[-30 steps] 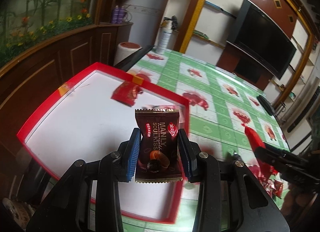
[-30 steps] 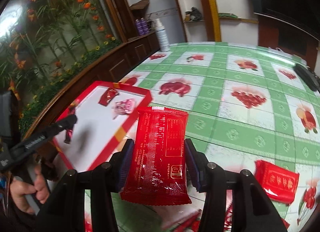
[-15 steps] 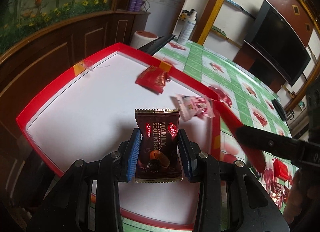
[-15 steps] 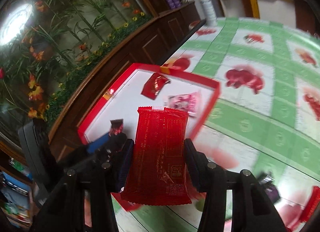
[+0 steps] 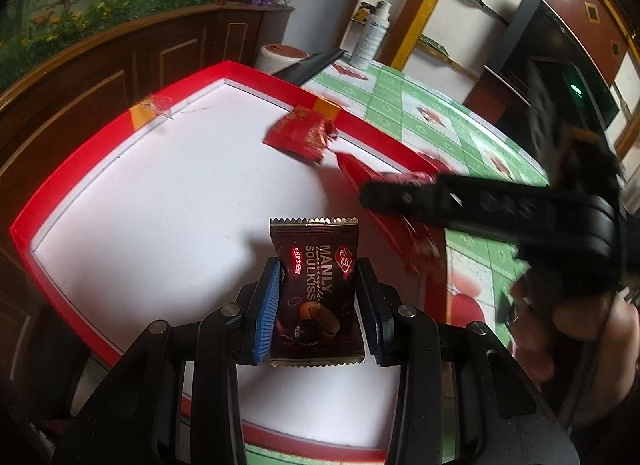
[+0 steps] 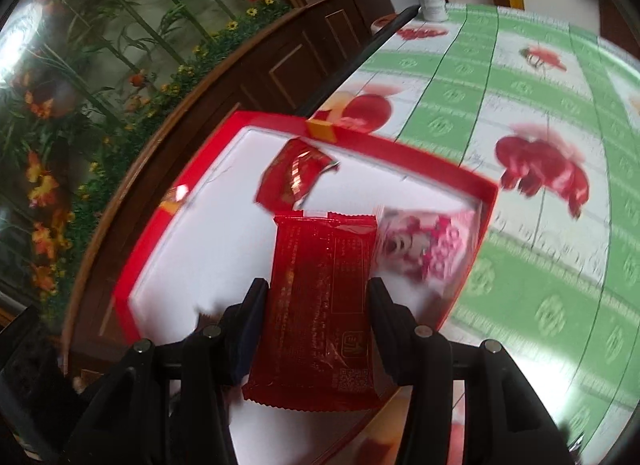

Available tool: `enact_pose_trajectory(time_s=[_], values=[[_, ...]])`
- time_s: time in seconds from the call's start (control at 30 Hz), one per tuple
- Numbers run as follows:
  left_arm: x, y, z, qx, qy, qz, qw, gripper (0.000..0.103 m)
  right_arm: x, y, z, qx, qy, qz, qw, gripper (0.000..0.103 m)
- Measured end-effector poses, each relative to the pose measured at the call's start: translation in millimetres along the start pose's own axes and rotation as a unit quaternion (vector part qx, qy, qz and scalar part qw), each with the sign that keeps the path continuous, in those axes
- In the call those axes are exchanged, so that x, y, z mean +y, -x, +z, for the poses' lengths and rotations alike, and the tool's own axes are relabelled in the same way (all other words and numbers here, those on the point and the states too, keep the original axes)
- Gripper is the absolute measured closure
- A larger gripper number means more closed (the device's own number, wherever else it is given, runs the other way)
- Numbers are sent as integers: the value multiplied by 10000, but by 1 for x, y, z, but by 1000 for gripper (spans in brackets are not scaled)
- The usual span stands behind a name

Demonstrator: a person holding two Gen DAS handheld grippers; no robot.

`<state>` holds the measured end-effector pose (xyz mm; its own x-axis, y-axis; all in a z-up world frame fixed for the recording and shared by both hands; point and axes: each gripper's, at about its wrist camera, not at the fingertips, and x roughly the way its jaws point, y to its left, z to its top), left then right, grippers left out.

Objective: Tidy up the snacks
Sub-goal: 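Open the left tool to drop the dark packet while the right tool drops the red packet into the tray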

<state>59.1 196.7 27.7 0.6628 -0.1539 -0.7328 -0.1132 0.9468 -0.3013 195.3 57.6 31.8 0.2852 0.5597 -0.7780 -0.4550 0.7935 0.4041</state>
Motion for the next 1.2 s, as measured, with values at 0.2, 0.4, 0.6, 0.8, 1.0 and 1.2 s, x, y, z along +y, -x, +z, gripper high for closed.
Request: enact_pose_trajectory(time_s=[0.2, 0.4, 0.6, 0.8, 1.0, 1.2], values=[[-18, -4, -10, 253, -278, -318, 9988, 66, -3, -4, 3, -297, 298, -253, 9988, 50], [-25, -11, -14, 424, -432, -380, 9974, 66, -5, -7, 2, -404, 412, -256, 9980, 50], [-32, -11, -17, 458, -716, -237, 9961, 66, 4, -11, -2, -410, 634, -492, 9959, 49], [-32, -10, -19, 485, -719, -327, 9957, 65, 8, -11, -7, -479, 721, -632, 9942, 49], [-31, -9, -19, 510, -681, -369, 9957, 59, 9, -2, -8, -562, 676, -493, 9949, 34], [-31, -3, -24, 484, -669, -264, 9962, 40, 16, 9, -12, -658, 671, -346, 9950, 28]])
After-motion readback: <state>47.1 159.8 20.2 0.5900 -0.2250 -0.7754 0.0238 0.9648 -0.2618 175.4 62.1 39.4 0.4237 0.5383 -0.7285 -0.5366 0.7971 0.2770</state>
